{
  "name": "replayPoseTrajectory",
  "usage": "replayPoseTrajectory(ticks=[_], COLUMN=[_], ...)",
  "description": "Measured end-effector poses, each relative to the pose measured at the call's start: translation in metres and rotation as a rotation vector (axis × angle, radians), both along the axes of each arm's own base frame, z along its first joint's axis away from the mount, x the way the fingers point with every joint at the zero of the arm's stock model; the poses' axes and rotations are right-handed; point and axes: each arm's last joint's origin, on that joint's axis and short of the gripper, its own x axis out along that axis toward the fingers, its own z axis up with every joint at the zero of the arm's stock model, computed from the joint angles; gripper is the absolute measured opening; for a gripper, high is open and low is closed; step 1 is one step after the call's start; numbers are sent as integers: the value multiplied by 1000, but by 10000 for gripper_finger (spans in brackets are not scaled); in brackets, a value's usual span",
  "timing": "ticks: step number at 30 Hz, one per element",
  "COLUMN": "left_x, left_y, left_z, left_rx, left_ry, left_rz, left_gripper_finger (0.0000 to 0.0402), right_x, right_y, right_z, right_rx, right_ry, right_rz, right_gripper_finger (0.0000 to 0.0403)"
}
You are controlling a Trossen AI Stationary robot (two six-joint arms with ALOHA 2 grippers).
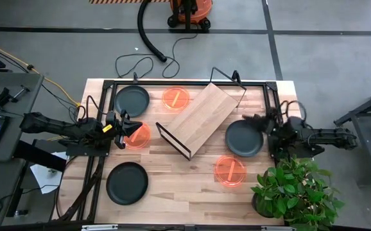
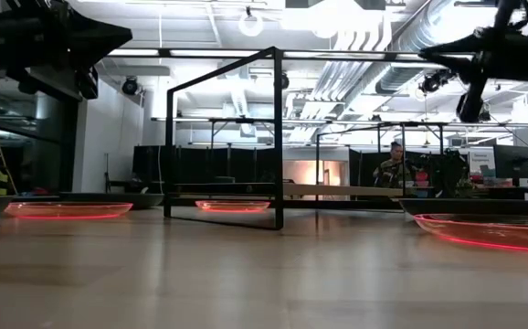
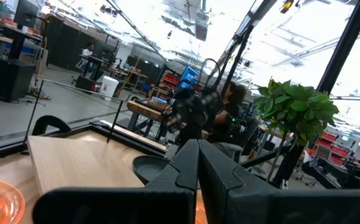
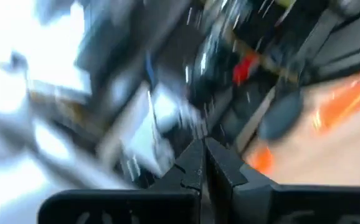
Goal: Place and stack plates onto a shelf
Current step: Put the right black plate on the shelf
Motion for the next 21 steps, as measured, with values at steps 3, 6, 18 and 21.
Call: replayPoseTrajectory(ticks=[3,6,18,21], left_x=[0,0,0,0], left_y=[0,0,0,0], left_z=[0,0,0,0], left_rx=[0,0,1,1], left_ry=[0,1,3,3], left_rz=[0,0,0,0], left_gripper_finger=[1,1,1,1], right_x=[-4,-5,18,22], right_y=[-3,-2,4,9], right_z=[12,32,107,104], right_rx=[76,64,201,353], right_ry=[-151,-245,889,1149], right_rz=[-78,-65,91,172], right_gripper_finger=[0,0,31,70])
